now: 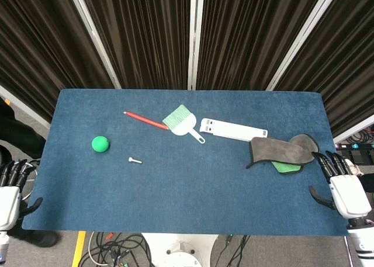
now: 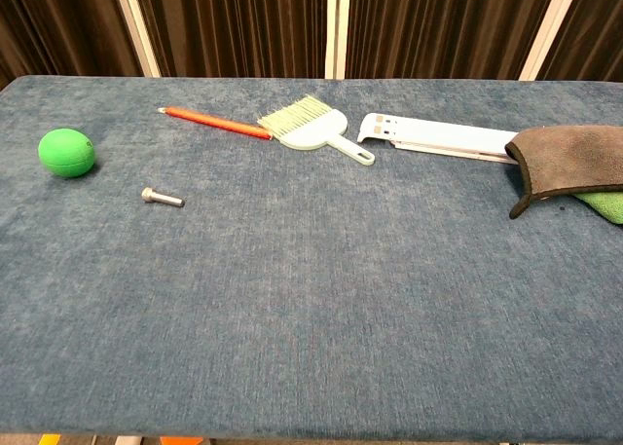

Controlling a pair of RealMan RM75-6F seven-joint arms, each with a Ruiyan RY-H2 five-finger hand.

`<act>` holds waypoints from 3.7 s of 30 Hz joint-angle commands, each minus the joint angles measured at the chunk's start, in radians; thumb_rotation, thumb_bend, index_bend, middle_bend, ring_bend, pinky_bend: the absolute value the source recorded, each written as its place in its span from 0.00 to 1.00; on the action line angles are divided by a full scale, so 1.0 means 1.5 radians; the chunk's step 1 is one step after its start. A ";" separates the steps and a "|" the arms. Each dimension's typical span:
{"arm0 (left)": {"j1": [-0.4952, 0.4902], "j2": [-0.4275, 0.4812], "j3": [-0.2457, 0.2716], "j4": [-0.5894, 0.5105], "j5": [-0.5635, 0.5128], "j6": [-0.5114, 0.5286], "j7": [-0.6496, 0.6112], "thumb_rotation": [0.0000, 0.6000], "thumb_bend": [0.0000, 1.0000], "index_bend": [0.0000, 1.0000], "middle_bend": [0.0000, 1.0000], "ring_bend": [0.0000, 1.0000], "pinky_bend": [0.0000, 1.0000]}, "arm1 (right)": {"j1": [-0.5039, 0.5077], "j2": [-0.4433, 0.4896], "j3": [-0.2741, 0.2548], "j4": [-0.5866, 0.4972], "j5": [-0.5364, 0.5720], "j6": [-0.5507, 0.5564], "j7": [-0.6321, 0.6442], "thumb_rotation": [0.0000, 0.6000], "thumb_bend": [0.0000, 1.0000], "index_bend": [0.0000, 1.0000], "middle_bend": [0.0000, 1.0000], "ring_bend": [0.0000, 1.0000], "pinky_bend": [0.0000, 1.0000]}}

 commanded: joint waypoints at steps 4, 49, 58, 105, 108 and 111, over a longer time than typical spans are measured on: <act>-0.002 0.002 0.001 -0.002 0.005 -0.002 0.003 1.00 0.17 0.21 0.08 0.00 0.00 | -0.002 -0.001 -0.003 0.002 0.002 0.000 0.003 1.00 0.26 0.05 0.12 0.00 0.00; -0.484 -0.353 -0.107 0.149 -0.408 -0.398 0.538 1.00 0.23 0.39 0.18 0.04 0.00 | -0.006 0.010 -0.006 0.004 0.012 0.005 0.009 1.00 0.26 0.05 0.12 0.00 0.00; -0.515 -0.391 -0.110 0.174 -0.479 -0.389 0.538 1.00 0.28 0.45 0.18 0.04 0.00 | -0.009 0.009 -0.007 0.013 0.016 0.006 0.020 1.00 0.26 0.05 0.12 0.00 0.00; -0.463 -0.403 -0.155 0.223 -0.373 -0.438 -0.001 1.00 0.43 0.54 0.20 0.04 0.00 | -0.009 0.006 -0.006 0.018 0.022 -0.002 0.022 1.00 0.26 0.05 0.12 0.00 0.00; -0.460 -0.408 -0.159 0.230 -0.364 -0.439 -0.029 1.00 0.43 0.54 0.20 0.04 0.00 | -0.009 0.006 -0.006 0.016 0.024 -0.003 0.020 1.00 0.26 0.05 0.12 0.00 0.00; -0.458 -0.414 -0.162 0.238 -0.362 -0.446 -0.054 1.00 0.42 0.54 0.20 0.04 0.00 | -0.009 0.006 -0.006 0.015 0.024 -0.003 0.018 1.00 0.26 0.05 0.12 0.00 0.00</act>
